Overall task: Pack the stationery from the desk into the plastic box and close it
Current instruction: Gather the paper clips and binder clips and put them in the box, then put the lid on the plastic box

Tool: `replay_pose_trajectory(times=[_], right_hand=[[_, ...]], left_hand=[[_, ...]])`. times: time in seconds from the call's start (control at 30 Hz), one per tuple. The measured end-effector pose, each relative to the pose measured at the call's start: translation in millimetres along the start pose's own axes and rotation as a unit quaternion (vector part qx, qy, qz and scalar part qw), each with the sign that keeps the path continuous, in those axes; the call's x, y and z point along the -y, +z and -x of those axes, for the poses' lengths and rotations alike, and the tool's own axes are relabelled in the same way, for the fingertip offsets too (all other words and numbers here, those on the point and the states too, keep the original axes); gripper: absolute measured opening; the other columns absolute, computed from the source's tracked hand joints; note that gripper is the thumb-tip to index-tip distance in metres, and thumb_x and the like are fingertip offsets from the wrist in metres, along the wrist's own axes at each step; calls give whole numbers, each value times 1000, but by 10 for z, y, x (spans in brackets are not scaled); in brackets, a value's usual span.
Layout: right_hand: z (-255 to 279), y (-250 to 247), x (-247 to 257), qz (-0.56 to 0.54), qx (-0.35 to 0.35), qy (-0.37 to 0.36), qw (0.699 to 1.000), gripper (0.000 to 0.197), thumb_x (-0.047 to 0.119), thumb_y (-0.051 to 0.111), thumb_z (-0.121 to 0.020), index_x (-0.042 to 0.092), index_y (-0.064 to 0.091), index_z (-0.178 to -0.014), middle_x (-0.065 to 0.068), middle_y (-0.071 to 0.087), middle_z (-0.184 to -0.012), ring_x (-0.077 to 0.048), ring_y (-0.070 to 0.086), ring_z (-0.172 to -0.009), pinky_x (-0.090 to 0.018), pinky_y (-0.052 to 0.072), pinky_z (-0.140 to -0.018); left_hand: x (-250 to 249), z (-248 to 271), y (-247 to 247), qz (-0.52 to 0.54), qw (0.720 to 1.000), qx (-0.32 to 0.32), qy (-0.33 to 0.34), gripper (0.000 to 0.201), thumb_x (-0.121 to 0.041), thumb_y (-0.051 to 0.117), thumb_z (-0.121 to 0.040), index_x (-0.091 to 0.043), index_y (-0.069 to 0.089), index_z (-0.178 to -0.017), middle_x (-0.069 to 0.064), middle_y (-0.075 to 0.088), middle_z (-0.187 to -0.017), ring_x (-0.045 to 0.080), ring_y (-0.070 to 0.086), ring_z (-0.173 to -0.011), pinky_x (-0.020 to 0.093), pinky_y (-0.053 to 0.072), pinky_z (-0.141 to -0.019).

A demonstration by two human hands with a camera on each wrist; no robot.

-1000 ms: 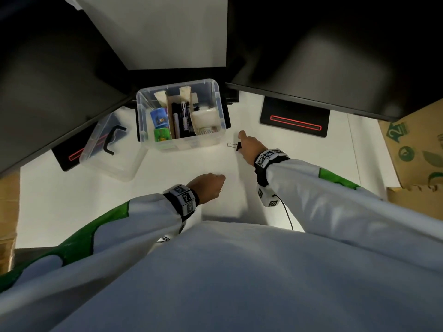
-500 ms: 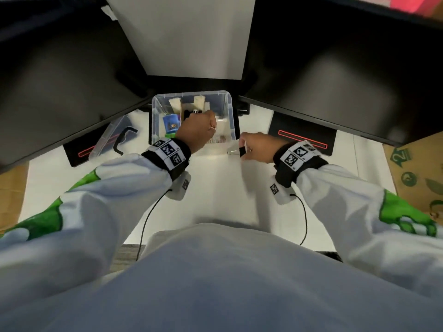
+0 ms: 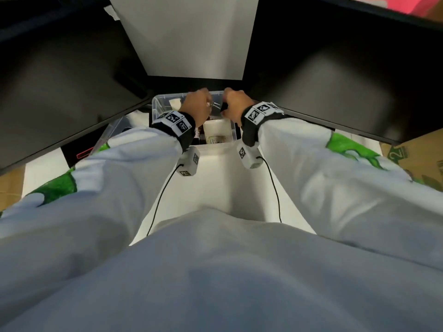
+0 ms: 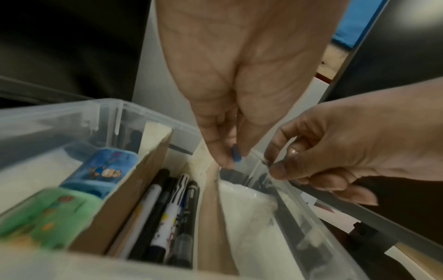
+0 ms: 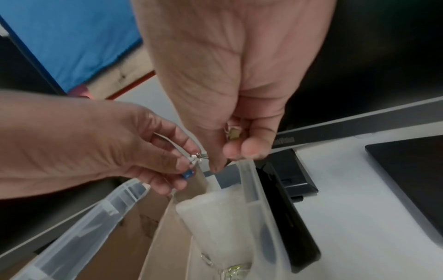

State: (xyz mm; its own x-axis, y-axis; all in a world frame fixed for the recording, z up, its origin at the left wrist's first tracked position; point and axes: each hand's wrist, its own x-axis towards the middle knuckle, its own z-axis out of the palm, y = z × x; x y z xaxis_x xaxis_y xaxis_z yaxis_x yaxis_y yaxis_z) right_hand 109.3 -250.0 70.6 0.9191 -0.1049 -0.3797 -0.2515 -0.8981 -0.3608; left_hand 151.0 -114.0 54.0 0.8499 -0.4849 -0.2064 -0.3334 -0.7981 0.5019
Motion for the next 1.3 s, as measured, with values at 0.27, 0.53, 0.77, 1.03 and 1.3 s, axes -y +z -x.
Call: replay_pose_trajectory(times=[0.27, 0.53, 0.77, 1.03, 1.3], right_hand=[[6, 24, 96, -13, -64, -16, 998, 39, 17, 62, -90, 6, 50, -125, -18, 55, -124, -35, 59, -110, -42, 52, -90], [677, 697, -4, 45, -58, -159, 985, 24, 41, 63, -88, 18, 59, -90, 4, 60, -87, -17, 55, -80, -37, 42, -85], [895, 891, -23, 106, -61, -181, 976, 22, 6, 60, -86, 14, 61, -106, -6, 63, -101, -28, 60, -95, -41, 45, -87], [1453, 1257, -160, 88, -94, -231, 965, 29, 4, 70, -82, 15, 63, -107, -5, 63, -99, -26, 60, -85, -40, 54, -79], [1507, 1248, -75, 81, -90, -203, 972, 26, 6, 67, -86, 12, 62, -111, -7, 62, -105, -28, 59, -92, -38, 52, -85]], left_hand=[[116, 199, -68, 34, 997, -63, 4, 26, -2, 45, -89, -7, 58, -110, 15, 65, -103, 27, 63, -90, 34, 50, -75], [721, 976, 125, -91, 989, -2, 115, 26, -35, 66, -84, -19, 57, -101, 2, 60, -106, 23, 54, -102, 39, 40, -86], [739, 1172, 166, -103, 986, 41, 127, 17, -20, 62, -87, -16, 57, -103, 2, 61, -108, 24, 56, -103, 35, 35, -86], [1035, 1407, -208, 104, 991, -80, 9, 7, -24, 54, -93, -18, 58, -91, 2, 69, -75, 20, 65, -69, 29, 51, -65], [2182, 1301, -31, -102, 951, -115, -269, 34, -14, 53, -90, 1, 49, -120, 28, 54, -124, 45, 56, -108, 52, 49, -90]])
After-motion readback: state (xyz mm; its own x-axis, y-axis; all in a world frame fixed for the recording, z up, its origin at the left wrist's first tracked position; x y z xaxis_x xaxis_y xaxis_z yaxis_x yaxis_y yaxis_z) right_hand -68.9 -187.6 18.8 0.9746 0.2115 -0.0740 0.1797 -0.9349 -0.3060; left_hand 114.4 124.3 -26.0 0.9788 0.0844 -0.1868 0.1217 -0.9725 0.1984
